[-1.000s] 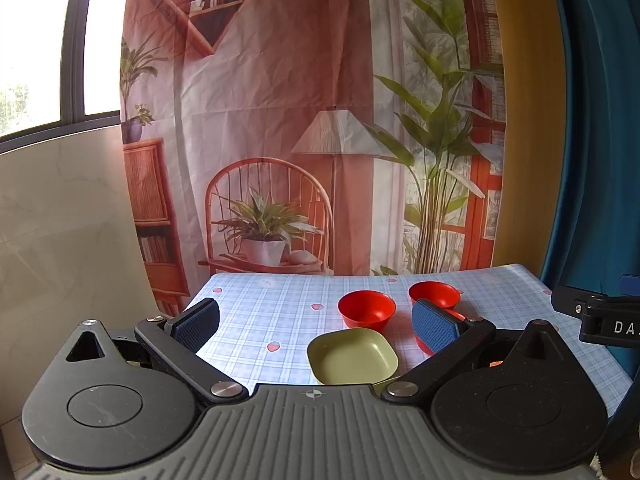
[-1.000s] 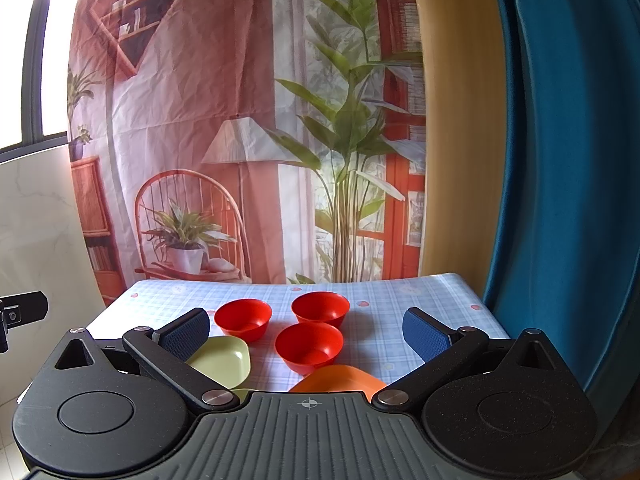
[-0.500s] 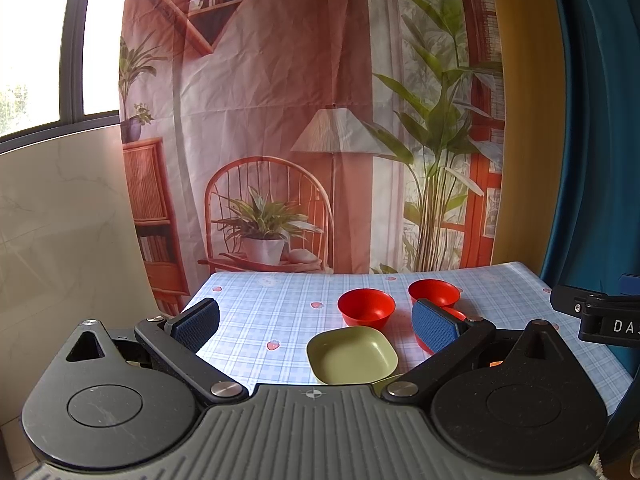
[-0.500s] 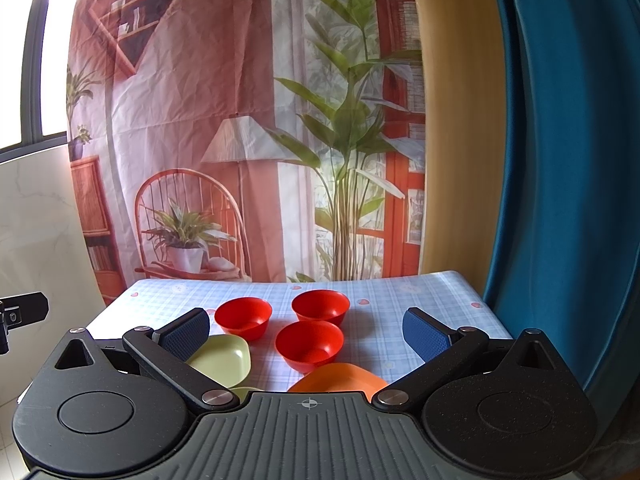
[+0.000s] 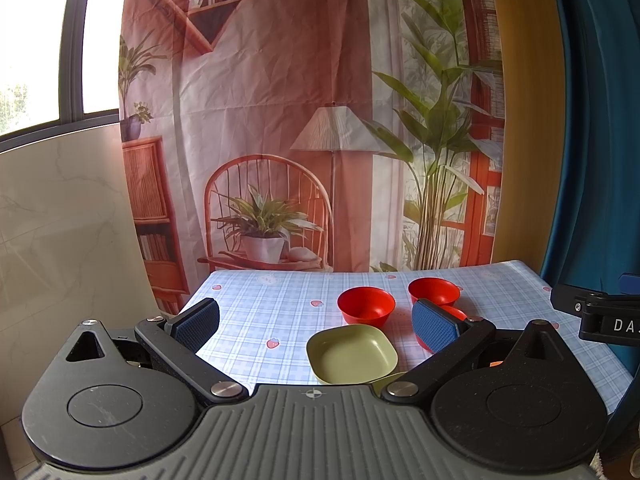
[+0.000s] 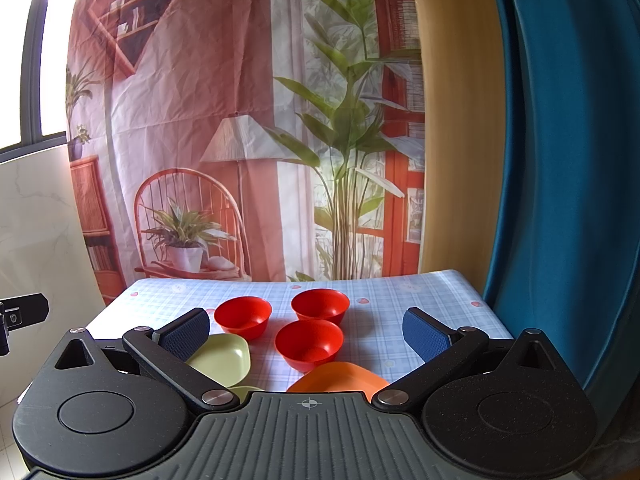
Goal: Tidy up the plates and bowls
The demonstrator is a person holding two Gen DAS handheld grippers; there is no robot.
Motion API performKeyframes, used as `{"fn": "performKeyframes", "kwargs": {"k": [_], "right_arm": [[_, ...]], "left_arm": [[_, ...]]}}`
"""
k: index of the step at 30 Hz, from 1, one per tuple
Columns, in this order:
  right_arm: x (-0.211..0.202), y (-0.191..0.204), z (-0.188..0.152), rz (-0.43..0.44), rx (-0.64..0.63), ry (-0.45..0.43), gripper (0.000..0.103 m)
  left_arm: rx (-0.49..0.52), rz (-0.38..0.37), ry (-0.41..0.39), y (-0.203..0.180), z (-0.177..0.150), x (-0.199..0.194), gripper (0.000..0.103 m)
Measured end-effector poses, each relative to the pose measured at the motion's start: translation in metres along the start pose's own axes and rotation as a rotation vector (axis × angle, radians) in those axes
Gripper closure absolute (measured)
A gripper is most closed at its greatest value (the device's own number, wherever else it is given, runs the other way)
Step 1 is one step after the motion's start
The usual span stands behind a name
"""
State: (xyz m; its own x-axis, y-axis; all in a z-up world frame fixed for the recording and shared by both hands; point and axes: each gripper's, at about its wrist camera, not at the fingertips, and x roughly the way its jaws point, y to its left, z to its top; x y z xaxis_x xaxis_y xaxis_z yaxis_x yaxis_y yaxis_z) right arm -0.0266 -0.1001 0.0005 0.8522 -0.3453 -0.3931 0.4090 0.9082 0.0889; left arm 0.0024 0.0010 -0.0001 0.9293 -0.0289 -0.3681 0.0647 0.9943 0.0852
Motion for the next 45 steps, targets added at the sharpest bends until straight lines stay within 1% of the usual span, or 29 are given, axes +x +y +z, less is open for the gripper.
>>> {"fn": "performKeyframes", "kwargs": {"k": [36, 41, 45], "right_arm": [[0.0014, -0.0003, -0.0009, 0.001, 0.003, -0.001, 0.0], [0.0023, -0.0011, -0.0012, 0.007, 0.012, -0.023, 0.0], [-0.0063, -0.0054, -0.0087, 0.004, 0.01, -0.058, 0.0]], "left_arm": [[0.001, -0.006, 0.004, 0.0009, -0.0006, 0.0007, 0.0], [-0.002, -0.006, 0.017, 0.002, -0.0031, 0.0029, 0.0], [-0.001, -0.019, 0.02, 0.0031, -0.0072, 0.0072, 0.0]]}}
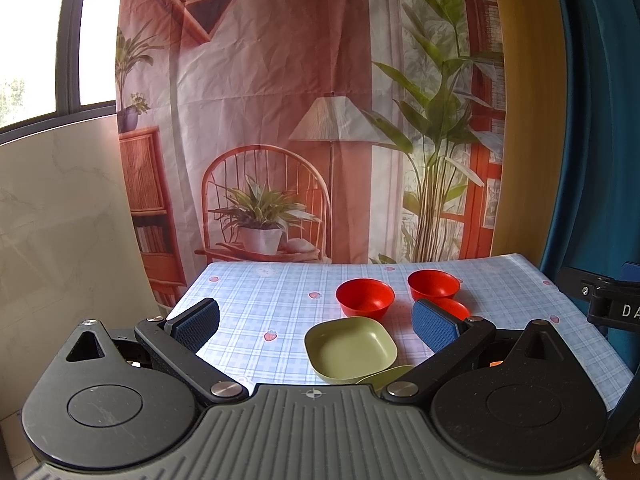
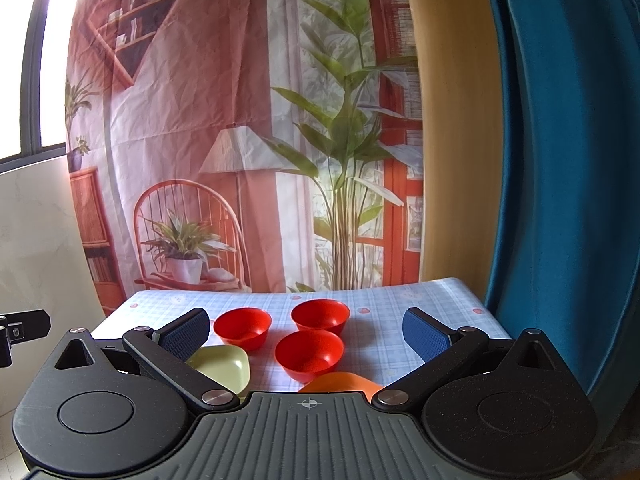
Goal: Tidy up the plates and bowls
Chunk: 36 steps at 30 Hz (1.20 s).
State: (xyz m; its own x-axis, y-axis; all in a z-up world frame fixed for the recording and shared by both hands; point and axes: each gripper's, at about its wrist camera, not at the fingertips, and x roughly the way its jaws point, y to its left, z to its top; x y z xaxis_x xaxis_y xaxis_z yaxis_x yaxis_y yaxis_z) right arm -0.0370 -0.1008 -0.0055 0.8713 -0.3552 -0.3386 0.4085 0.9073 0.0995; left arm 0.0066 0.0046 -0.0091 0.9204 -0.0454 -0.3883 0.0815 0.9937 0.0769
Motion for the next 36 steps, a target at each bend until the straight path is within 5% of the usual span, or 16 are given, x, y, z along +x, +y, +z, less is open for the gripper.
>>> {"fn": "performKeyframes", "kwargs": {"k": [20, 36], "right_arm": [[0.072, -0.011, -0.021, 0.062, -0.021, -0.011, 0.0], [0.138, -0.025, -0.041, 0.034, -0.011, 0.137, 0.0]], "left_arm": [[0.024, 0.016, -0.009, -0.008, -0.003, 0.057, 0.0], [-0.012, 0.015, 0.084, -0.012, -0.014, 0.124, 0.0]]}}
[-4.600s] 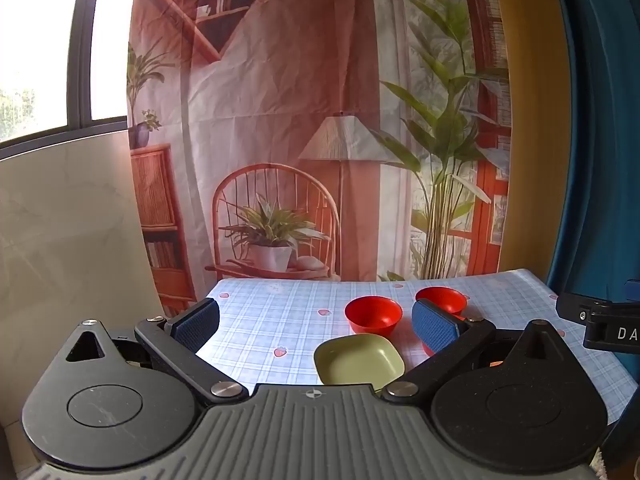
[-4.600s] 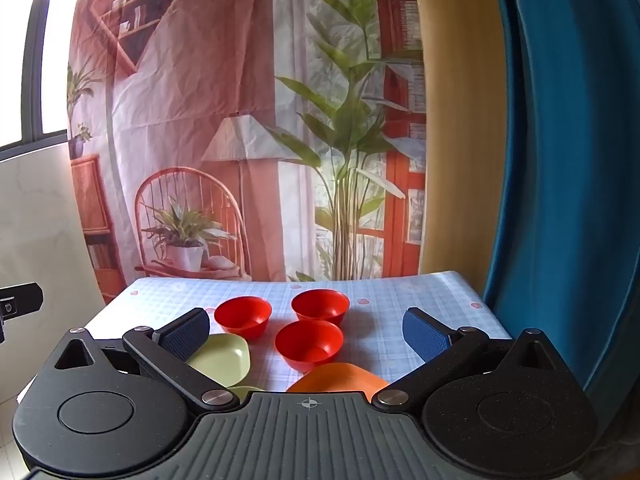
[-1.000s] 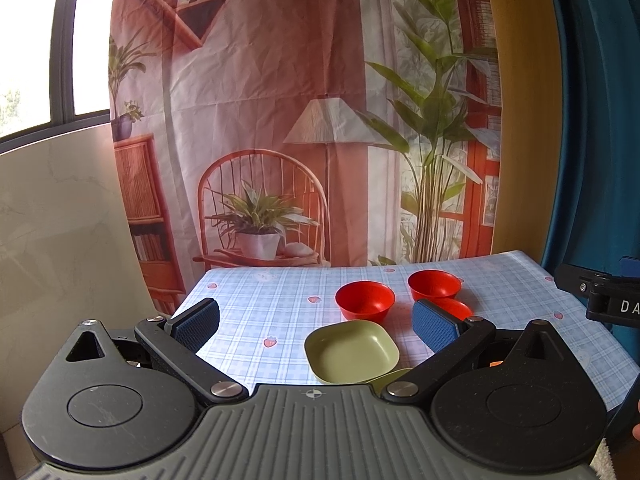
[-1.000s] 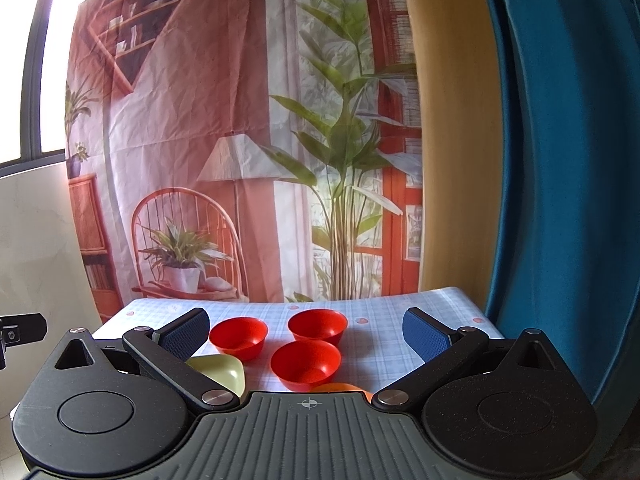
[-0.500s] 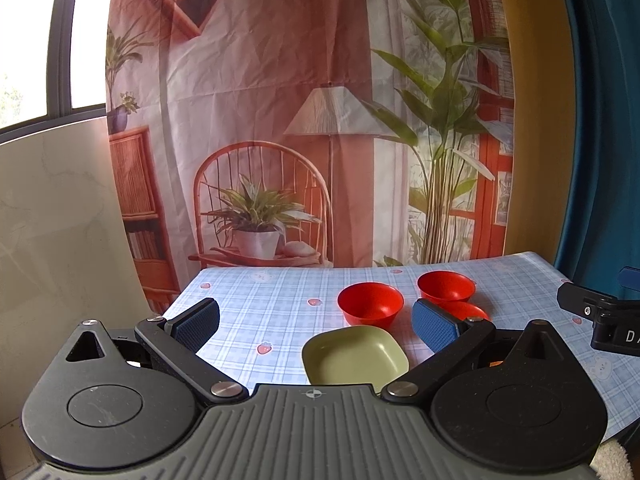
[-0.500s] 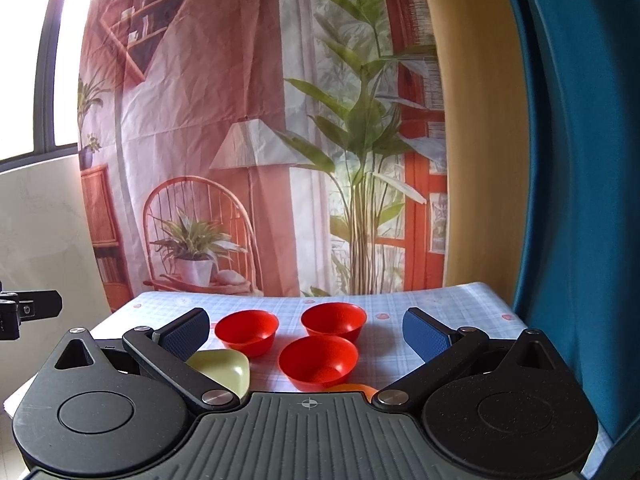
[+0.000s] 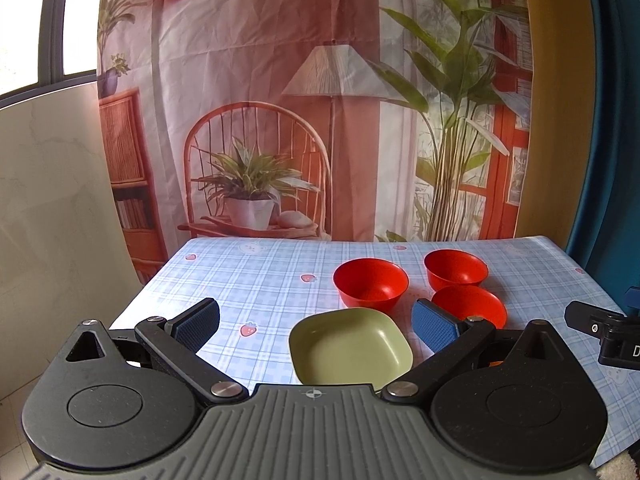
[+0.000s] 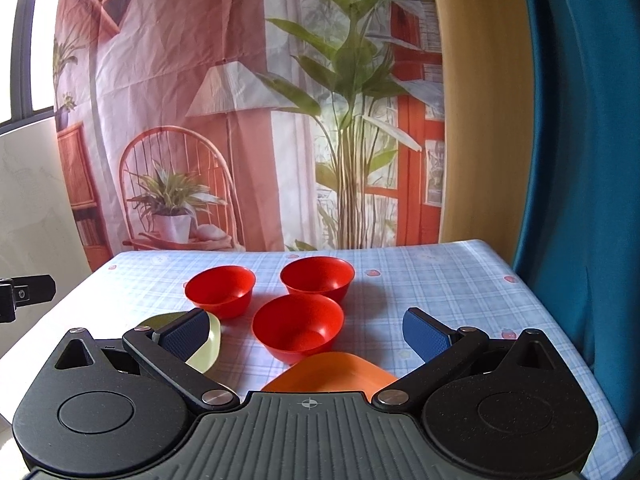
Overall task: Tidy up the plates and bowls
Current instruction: 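Move the left tool down to the rim of a green plate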
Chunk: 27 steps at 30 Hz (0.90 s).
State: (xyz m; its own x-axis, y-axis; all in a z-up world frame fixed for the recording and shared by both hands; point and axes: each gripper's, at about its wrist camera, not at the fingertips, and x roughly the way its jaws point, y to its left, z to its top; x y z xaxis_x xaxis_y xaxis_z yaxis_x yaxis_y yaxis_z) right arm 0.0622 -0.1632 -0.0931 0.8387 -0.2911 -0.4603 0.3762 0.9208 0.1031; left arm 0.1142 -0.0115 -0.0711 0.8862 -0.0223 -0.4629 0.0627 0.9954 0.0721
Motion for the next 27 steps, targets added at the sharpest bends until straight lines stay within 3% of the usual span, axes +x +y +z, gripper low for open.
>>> {"fn": "performKeyframes", "kwargs": {"k": [7, 15, 27], "right_arm": [[0.013, -0.008, -0.005, 0.0, 0.006, 0.023, 0.0], [0.033, -0.019, -0.017, 0.005, 0.047, 0.115, 0.0], [0.048, -0.005, -0.036, 0.024, 0.002, 0.184, 0.001]], "left_arm": [[0.013, 0.005, 0.057, -0.003, -0.004, 0.021, 0.0], [-0.003, -0.006, 0.148, 0.003, -0.016, 0.038, 0.0], [-0.034, -0.06, 0.227, 0.005, -0.035, 0.055, 0.001]]}}
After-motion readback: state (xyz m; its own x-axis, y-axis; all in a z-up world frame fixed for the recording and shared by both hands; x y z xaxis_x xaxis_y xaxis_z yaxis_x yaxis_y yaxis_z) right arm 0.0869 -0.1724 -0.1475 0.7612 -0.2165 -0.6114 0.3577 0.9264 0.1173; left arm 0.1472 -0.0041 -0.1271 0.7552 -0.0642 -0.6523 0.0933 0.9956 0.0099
